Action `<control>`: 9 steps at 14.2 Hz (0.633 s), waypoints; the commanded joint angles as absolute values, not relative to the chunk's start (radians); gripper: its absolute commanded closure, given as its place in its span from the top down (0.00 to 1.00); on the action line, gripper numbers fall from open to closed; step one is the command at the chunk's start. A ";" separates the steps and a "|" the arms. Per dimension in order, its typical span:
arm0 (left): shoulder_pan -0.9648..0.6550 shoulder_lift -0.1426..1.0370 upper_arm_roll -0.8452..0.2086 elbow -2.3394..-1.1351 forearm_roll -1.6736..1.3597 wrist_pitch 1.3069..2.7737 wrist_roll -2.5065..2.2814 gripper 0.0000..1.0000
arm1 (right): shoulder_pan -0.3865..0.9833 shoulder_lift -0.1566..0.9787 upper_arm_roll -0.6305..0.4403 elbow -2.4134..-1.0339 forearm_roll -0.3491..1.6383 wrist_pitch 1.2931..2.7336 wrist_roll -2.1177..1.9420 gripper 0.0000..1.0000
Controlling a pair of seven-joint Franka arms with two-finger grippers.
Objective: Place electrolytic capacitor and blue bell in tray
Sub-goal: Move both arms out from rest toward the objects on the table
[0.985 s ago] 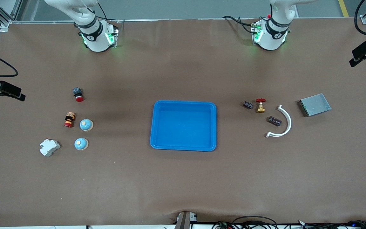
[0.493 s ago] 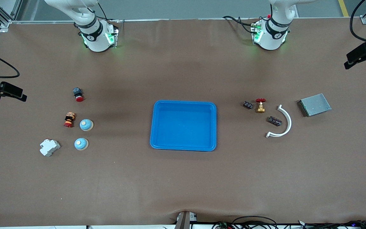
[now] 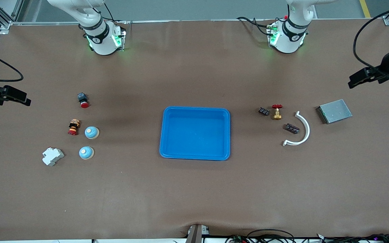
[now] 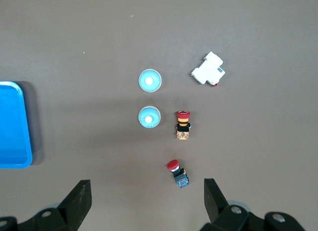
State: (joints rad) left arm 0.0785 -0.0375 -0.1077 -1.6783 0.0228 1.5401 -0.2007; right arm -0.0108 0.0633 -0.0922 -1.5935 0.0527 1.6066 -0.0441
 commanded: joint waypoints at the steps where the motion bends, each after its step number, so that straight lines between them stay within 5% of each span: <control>1: 0.080 -0.061 -0.147 -1.767 0.034 1.604 -0.291 1.00 | -0.014 -0.029 -0.078 -1.787 0.057 1.721 -0.040 1.00; 9: 0.081 -0.101 -0.209 -2.011 0.034 1.799 -0.443 1.00 | 0.006 -0.017 -0.078 -2.021 0.046 1.960 -0.041 1.00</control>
